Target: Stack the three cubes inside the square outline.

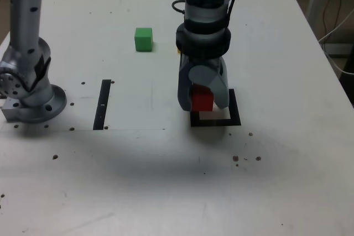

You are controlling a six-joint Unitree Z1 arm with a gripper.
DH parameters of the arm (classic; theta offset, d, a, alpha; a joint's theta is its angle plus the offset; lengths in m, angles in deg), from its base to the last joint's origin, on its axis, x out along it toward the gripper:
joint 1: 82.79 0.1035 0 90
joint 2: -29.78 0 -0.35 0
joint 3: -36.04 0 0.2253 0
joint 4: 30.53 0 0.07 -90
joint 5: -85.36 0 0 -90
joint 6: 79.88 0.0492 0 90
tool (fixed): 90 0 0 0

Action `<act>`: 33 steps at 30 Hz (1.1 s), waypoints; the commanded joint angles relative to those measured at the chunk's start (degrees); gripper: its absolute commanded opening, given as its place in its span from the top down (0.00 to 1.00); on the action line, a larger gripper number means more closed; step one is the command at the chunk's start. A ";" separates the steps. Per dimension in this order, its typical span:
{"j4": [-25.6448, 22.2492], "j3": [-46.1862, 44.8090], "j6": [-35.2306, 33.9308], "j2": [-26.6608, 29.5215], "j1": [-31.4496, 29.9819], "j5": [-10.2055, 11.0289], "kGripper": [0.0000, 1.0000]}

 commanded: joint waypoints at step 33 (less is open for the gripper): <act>9.24 -4.20 3.47 -1.35 1.21 0.50 0.01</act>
